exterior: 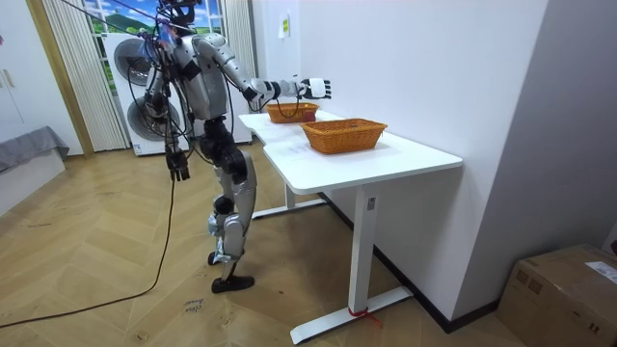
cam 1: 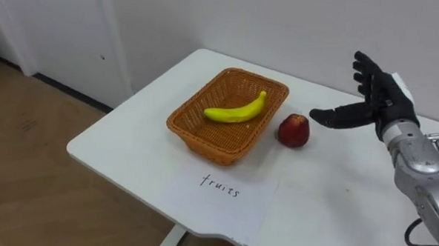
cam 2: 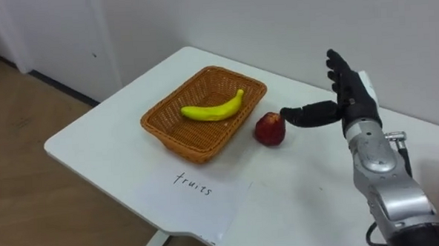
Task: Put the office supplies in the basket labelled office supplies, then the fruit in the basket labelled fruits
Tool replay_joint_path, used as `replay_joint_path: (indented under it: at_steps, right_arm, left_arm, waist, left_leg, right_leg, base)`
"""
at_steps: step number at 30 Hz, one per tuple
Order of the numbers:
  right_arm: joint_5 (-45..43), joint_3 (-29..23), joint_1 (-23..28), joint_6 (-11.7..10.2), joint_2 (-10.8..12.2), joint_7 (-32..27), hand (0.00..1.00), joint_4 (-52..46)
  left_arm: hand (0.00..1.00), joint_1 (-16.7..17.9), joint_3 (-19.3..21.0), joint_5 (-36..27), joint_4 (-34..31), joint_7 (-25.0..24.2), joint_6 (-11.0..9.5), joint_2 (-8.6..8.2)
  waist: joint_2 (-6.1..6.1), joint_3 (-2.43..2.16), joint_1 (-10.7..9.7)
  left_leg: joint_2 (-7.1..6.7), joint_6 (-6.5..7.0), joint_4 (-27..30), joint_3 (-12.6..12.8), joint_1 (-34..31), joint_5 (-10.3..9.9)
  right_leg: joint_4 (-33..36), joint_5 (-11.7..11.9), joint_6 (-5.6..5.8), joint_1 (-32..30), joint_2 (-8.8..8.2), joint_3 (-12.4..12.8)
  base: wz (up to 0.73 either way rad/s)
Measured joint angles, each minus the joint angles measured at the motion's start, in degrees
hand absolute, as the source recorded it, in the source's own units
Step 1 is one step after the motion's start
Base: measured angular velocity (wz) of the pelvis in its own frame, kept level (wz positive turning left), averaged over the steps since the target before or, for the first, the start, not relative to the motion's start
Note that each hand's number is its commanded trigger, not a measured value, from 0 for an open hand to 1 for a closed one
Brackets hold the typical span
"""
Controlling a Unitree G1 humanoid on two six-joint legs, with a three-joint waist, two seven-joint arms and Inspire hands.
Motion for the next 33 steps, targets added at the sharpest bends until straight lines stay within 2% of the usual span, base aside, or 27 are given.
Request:
replay_joint_path:
  at_steps: [6, 12, 13, 14, 19, 20, 21, 22, 24, 26, 27, 30, 32, 33]
  right_arm:
    - [0.44, 1.4, -0.04, -0.52, 0.34, 2.0, 0.0, 2.71]
    - [4.54, 1.94, -0.05, -0.59, 0.8, 4.39, 0.0, 7.06]
    - [4.68, 1.94, -0.05, -0.59, 0.93, 5.01, 0.0, 7.88]
    - [4.64, 1.94, -0.06, -0.73, 1.21, 5.66, 0.0, 9.06]
    - [4.71, 1.91, -0.16, -0.98, 1.57, 6.9, 0.0, 11.52]
    - [5.24, 1.91, -0.77, -1.12, 1.57, 7.17, 0.0, 12.24]
    - [5.64, 1.96, -1.07, -1.27, 1.57, 7.22, 0.0, 12.66]
    - [6.69, 2.18, -1.77, -2.03, 1.56, 7.27, 0.0, 14.17]
    - [6.89, 2.36, -2.45, -2.82, 1.56, 7.2, 0.0, 16.6]
    - [7.15, 2.94, -5.12, -5.12, 1.53, 7.21, 0.0, 20.32]
    - [7.13, 3.0, -6.04, -5.47, 1.53, 7.23, 0.0, 21.37]
    - [7.15, 3.51, -11.13, -6.25, 1.52, 7.23, 0.0, 25.43]
    - [7.13, 4.07, -12.24, -7.09, 1.5, 6.88, 0.0, 26.04]
    - [7.13, 4.49, -12.36, -7.42, 1.45, 6.62, 0.0, 26.06]
  left_arm:
    - [0.0, 0.87, -0.26, -0.03, 0.21, -0.18, 0.15, -0.02]
    - [0.0, 0.98, -3.89, -0.16, -0.74, -0.06, -0.09, -0.12]
    - [0.0, 1.03, -3.94, -0.18, -1.11, -0.01, -0.18, -0.12]
    - [0.0, 1.05, -3.96, -0.2, -1.11, 0.06, -0.31, -0.1]
    - [0.0, 1.03, -3.95, -0.87, -1.19, 0.31, -0.31, -0.07]
    - [0.0, 0.95, -4.05, -2.0, -1.37, 0.45, -0.37, -0.08]
    - [0.0, 0.92, -4.08, -2.5, -1.46, 0.45, -0.44, -0.08]
    - [0.0, 0.72, -4.09, -3.59, -1.49, 0.55, -0.73, -0.05]
    - [0.0, 0.57, -4.24, -4.08, -1.71, 1.02, -1.31, 0.12]
    - [0.0, -0.21, -4.55, -4.9, -1.81, 1.4, -1.77, 0.23]
    - [0.0, -0.66, -4.56, -5.4, -1.8, 1.44, -1.82, 0.24]
    - [0.0, -2.56, -5.31, -7.64, -1.98, 1.78, -3.36, 0.65]
    - [0.0, -3.28, -6.49, -9.07, -2.13, 2.34, -3.89, 1.49]
    - [0.0, -3.51, -6.78, -9.2, -2.13, 2.53, -3.94, 1.79]
  waist:
    - [-0.03, -0.1, 0.4]
    - [0.69, -0.42, 0.33]
    - [0.78, -0.4, 0.33]
    - [1.08, -0.03, 0.35]
    - [1.0, -0.1, 0.42]
    - [1.38, -0.32, 0.52]
    - [0.89, -0.15, 0.58]
    - [1.07, -0.02, 0.91]
    - [1.04, 0.01, 1.48]
    - [1.04, 0.1, 1.56]
    - [0.99, 0.13, 1.65]
    - [0.73, 0.74, 2.3]
    - [0.68, 1.22, 2.32]
    - [0.54, 1.19, 2.32]
  left_leg:
    - [-0.23, 0.15, 0.11, -0.05, -0.17, 0.06]
    - [-0.2, 0.15, 2.62, -0.12, -3.11, 0.05]
    - [-0.22, 0.15, 2.88, -0.12, -3.64, 0.05]
    - [-0.22, 0.15, 3.06, -0.12, -4.18, 0.06]
    - [-0.23, 0.12, 4.86, -0.1, -6.99, 0.07]
    - [-0.22, 0.03, 5.17, -0.09, -7.77, 0.15]
    - [-0.19, -0.02, 5.22, -0.02, -8.1, 0.23]
    - [-0.14, -0.12, 5.22, 0.05, -8.57, 0.36]
    - [-0.05, -0.2, 5.29, 0.1, -9.42, 0.5]
    - [0.09, -0.23, 6.0, 0.22, -11.17, 0.5]
    - [0.15, -0.27, 6.09, 0.29, -11.46, 0.52]
    - [0.74, -0.39, 6.89, 1.58, -14.03, 0.59]
    - [0.92, -0.5, 7.03, 1.67, -14.89, 0.65]
    - [0.97, -0.53, 7.09, 1.69, -15.26, 0.67]
  right_leg:
    - [-0.04, -0.14, 0.23, 0.0, -0.13, -0.02]
    - [1.72, -0.29, 0.13, -2.09, -0.35, -0.75]
    - [2.23, -0.52, 0.03, -2.59, -0.53, -0.9]
    - [2.53, -0.69, -0.05, -2.89, -0.68, -1.24]
    - [4.56, -1.62, -0.29, -5.73, -1.14, -1.37]
    - [5.4, -1.75, -0.49, -6.89, -1.29, -1.33]
    - [5.52, -1.75, -0.54, -7.33, -1.27, -1.25]
    - [5.92, -1.79, -0.7, -8.05, -1.31, -1.09]
    - [6.21, -1.81, -0.85, -8.94, -1.32, -1.06]
    - [7.11, -2.0, -1.21, -10.59, -1.39, -0.94]
    - [7.33, -2.03, -1.25, -11.08, -1.4, -0.8]
    - [9.1, -2.18, -1.74, -14.63, -1.41, 0.46]
    - [9.03, -2.03, -1.99, -15.46, -1.21, 0.45]
    - [9.03, -2.0, -2.05, -15.83, -1.16, 0.42]
  base:
    - [0.02]
    - [0.1]
    - [0.1]
    - [0.1]
    - [0.06]
    - [0.0]
    - [-0.04]
    - [-0.04]
    - [0.0]
    - [0.0]
    - [-0.09]
    - [-0.18]
    - [-0.03]
    - [0.0]
